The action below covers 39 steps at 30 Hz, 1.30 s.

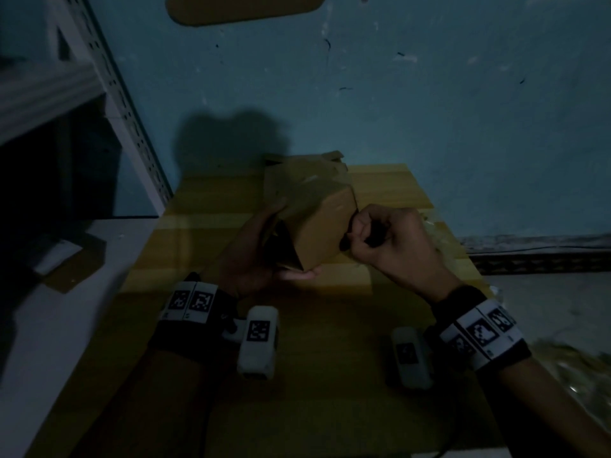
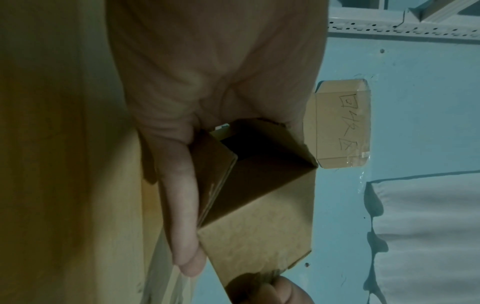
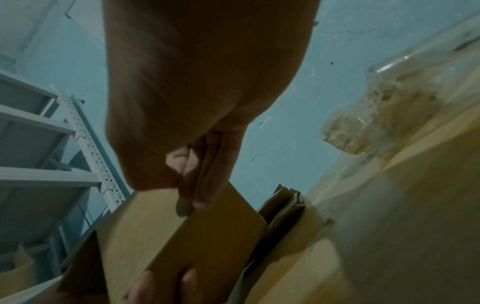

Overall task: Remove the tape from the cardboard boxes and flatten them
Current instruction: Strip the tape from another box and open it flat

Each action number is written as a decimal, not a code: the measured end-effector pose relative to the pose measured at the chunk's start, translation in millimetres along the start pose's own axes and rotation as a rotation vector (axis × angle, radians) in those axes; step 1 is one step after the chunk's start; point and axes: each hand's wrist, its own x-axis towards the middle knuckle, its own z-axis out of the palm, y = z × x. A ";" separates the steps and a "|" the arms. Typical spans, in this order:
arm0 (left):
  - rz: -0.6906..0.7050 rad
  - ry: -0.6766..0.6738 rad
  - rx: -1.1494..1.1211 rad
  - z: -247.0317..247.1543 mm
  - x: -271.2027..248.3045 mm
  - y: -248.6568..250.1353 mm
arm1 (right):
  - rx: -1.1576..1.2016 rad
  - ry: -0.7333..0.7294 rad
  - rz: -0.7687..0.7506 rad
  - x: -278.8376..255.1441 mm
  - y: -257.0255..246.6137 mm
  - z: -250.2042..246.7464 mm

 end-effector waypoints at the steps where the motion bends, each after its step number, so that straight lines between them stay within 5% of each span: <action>1: 0.005 0.008 0.000 0.4 -0.5 0.2 | 0.029 0.011 0.011 0.2 -0.7 0.2; 10: 0.026 0.034 -0.094 -1.5 -7.2 3.0 | 0.448 0.088 0.102 -1.8 -10.1 -4.8; 17: 0.036 0.027 -0.039 -3.4 -6.2 3.1 | 0.517 0.089 0.076 -0.4 -15.0 -7.2; 30: 0.032 0.041 0.070 1.7 -2.6 0.4 | -0.392 -0.008 -0.062 4.4 -12.9 -4.2; 39: 0.055 0.032 0.037 -1.1 -7.8 4.2 | 0.303 0.066 0.135 1.8 -7.6 -21.5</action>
